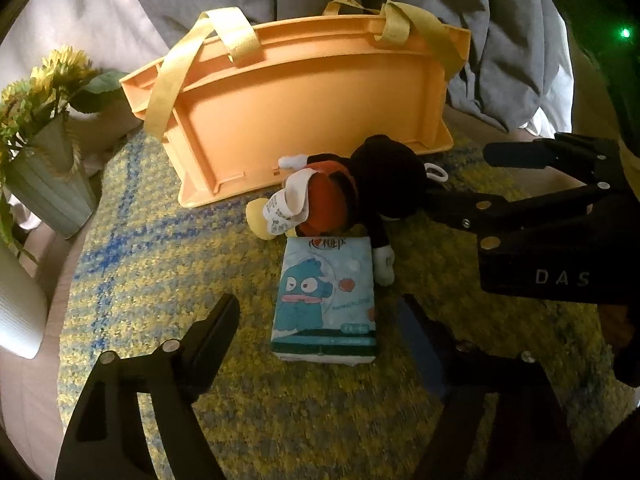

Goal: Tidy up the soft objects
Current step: 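Grasp the blue cartoon tissue pack with left tool while right tool grasps black Mickey plush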

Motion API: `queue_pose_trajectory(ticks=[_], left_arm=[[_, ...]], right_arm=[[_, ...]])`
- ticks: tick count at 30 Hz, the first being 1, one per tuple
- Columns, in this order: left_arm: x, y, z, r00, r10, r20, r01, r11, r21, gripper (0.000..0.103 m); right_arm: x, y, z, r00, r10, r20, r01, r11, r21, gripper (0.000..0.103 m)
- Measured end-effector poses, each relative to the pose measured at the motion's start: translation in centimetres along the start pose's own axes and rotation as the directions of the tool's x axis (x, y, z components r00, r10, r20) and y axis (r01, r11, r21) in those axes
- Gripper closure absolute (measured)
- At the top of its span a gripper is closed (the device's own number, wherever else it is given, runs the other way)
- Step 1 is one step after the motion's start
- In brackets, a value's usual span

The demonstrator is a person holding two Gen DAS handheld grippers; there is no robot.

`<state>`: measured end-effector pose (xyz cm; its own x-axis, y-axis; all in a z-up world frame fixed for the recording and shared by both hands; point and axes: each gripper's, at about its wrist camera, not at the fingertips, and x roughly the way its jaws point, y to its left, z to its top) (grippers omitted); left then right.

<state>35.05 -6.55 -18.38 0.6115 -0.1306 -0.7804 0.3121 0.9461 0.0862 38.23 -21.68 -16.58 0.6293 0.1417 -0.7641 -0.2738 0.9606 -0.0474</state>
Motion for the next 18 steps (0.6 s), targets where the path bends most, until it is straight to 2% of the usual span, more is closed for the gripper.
queue_pose_trajectory(ticks=[11,15,18], left_arm=[[1.5,0.6,0.3,0.999,-0.026,-0.038,0.025,0.999,-0.031,0.031],[1.8,0.8,0.3,0.998,-0.039,-0.047,0.036,0.998,-0.044,0.037],[2.1,0.6,0.4,0.997,-0.054,-0.053,0.052,0.998,-0.039,0.046]], right_arm=[[1.8,0.8,1.7,0.996,0.082,0.046,-0.079,0.995,-0.059,0.024],[2.7,0.8,2.0,0.992,0.121,0.037,-0.119,0.991,-0.055,0.025],[3.2,0.6,2.1,0.987,0.155,0.034,-0.154,0.987,-0.042,0.025]])
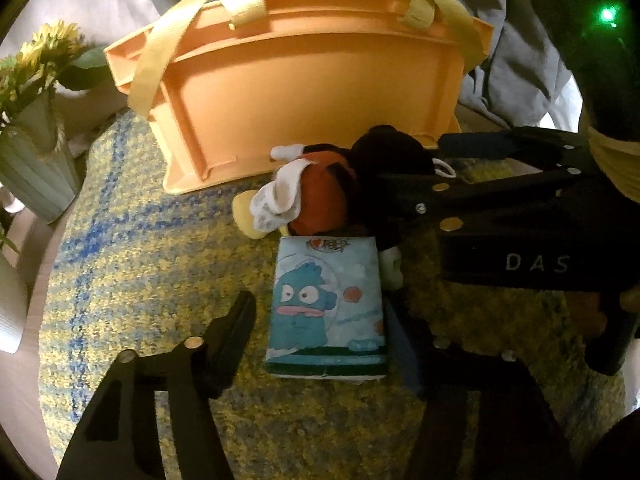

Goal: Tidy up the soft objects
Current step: 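Grasp the blue cartoon tissue pack with left tool while right tool grasps black Mickey plush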

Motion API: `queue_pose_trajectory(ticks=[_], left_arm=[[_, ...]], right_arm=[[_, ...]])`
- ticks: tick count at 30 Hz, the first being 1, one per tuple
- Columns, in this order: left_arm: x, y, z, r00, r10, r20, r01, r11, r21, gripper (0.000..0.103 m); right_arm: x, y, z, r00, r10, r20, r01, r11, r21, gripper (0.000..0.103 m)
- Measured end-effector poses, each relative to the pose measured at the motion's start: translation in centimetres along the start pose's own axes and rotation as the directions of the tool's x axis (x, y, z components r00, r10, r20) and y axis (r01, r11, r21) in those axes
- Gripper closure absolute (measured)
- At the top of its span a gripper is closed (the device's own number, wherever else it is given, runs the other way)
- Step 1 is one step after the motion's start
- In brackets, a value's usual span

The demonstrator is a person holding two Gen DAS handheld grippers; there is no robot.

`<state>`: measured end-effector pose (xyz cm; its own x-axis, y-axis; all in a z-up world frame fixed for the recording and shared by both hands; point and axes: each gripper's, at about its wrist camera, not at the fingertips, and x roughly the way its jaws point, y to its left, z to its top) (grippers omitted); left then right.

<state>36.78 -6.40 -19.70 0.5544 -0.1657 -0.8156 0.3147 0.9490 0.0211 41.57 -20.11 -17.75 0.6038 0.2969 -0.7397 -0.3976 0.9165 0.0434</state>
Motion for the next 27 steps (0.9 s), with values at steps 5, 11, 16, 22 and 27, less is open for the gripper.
queue_pose_trajectory(ticks=[5,11,16,22,27], left_arm=[[0.3,-0.3,0.2,1.000,-0.009,0.000,0.009,1.000,0.007,0.052],[0.3,-0.2,0.3,1.000,-0.009,-0.001,0.009,1.000,-0.008,0.052],[0.2,0.3,0.2,1.000,-0.022,0.002,0.022,0.999,-0.030,0.052],[-0.9,1.0,-0.1,1.000,-0.017,0.023,0.019,0.998,-0.065,0.052],[-2.3,1.1,-0.2,0.998,-0.007,0.059,0.011,0.998,-0.067,0.052]], right_arm=[[0.9,-0.7,-0.1,0.997,0.075,-0.019,-0.074,0.996,0.052,0.025],[2.1,-0.9,-0.2,0.988,0.153,-0.034,-0.148,0.984,0.103,0.033],[2.2,-0.7,-0.2,0.987,0.148,-0.054,-0.140,0.982,0.127,0.048],[0.8,-0.7,-0.5,0.995,0.087,-0.054,-0.077,0.983,0.168,0.050],[-0.9,-0.3,-0.9,0.999,0.028,-0.045,-0.019,0.984,0.176,0.050]])
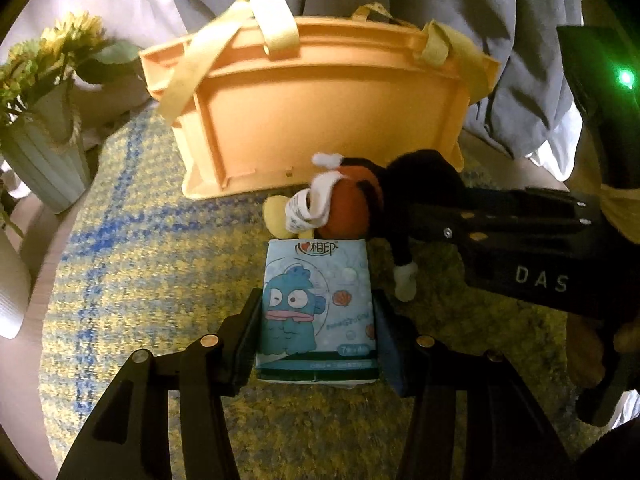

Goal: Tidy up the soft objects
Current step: 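Grasp the blue cartoon tissue pack with left tool while right tool grasps black Mickey plush, then lift and carry the tissue pack and Mickey plush in both tools over the crate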

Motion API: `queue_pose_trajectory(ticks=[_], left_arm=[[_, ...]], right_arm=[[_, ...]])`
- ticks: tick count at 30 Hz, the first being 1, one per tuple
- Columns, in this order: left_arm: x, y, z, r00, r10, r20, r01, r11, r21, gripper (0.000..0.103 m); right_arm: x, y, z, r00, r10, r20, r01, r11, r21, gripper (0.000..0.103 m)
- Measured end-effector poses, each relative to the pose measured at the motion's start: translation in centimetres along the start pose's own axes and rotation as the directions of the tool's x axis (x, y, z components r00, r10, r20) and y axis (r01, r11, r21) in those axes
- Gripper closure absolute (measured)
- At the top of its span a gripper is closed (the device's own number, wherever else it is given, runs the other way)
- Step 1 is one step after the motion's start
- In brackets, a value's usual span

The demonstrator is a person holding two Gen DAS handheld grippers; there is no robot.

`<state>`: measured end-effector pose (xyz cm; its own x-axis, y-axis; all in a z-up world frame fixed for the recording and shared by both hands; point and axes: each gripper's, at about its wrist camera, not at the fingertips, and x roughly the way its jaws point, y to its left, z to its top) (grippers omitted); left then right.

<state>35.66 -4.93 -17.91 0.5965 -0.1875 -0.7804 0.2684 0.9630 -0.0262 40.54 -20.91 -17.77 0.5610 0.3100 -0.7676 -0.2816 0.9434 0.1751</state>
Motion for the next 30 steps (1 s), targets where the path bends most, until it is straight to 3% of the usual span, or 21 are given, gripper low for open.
queue_pose_trajectory(ticks=[17,23,30], left_arm=[[-6.8,0.0,0.7,0.983,0.043,0.180,-0.041,0.999,-0.013,0.052],[-9.6,0.5,1.2,0.963,0.066,0.261,-0.059,0.998,-0.035,0.052],[-12.7,0.6,2.2,0.928,0.094,0.361,-0.086,0.996,-0.038,0.052]], right_arm=[[-6.3,0.9,-0.7,0.990,-0.089,0.106,0.083,0.995,0.057,0.050],[-8.8,1.9,-0.6,0.978,-0.130,0.162,0.121,0.991,0.063,0.050],[-11.5,2.3,0.0,0.961,-0.168,0.219,0.149,0.984,0.100,0.050]])
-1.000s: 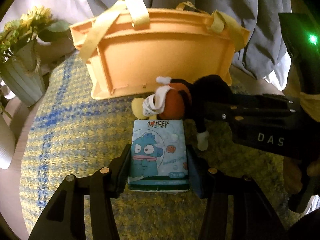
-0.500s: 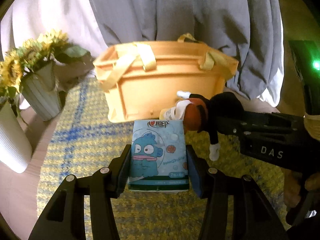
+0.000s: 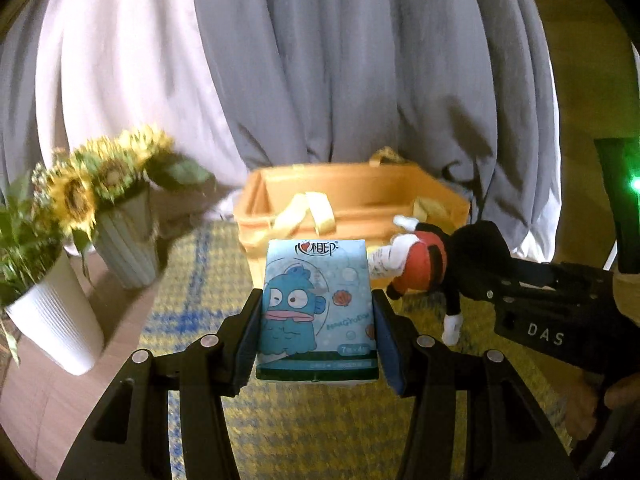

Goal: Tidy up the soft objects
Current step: 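Lift and carry the tissue pack and Mickey plush in both tools over the crate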

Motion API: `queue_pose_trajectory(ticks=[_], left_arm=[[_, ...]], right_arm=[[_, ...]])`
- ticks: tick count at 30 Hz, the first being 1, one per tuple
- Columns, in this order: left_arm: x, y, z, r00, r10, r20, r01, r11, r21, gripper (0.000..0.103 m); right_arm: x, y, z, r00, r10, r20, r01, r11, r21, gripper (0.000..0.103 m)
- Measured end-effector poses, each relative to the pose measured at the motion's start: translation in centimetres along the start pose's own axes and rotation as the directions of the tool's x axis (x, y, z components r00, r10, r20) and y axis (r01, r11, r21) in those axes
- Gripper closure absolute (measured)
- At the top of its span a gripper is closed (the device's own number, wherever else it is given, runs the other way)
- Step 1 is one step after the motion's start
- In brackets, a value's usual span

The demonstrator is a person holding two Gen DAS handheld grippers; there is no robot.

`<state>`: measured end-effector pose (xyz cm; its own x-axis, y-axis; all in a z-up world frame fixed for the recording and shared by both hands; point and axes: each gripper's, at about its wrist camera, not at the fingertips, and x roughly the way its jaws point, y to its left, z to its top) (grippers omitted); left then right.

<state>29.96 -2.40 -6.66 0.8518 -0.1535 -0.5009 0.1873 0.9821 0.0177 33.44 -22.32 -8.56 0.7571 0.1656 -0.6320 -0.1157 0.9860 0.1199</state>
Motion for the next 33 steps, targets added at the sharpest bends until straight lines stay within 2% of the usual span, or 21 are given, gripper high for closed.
queue_pose_trajectory(ticks=[6,16,26,33], left_arm=[[-1.6,0.4,2.1,0.997,-0.021,0.081,0.022,1.000,-0.015,0.052],[-3.7,0.3,5.2,0.975,-0.038,0.219,0.036,0.999,0.011,0.052],[-4.0,0.3,7.2,0.957,-0.042,0.288,0.037,0.999,0.024,0.052],[-2.9,0.8,8.6,0.946,-0.033,0.322,0.025,0.999,0.027,0.052]], right_arm=[[-2.3,0.2,1.6,0.997,-0.030,0.074,0.031,0.999,-0.007,0.049],[-6.3,0.4,4.5,0.976,-0.056,0.209,0.055,0.998,0.013,0.049],[-8.1,0.5,6.2,0.951,-0.073,0.301,0.070,0.997,0.021,0.049],[-8.1,1.0,7.4,0.936,-0.072,0.345,0.074,0.997,0.006,0.049]])
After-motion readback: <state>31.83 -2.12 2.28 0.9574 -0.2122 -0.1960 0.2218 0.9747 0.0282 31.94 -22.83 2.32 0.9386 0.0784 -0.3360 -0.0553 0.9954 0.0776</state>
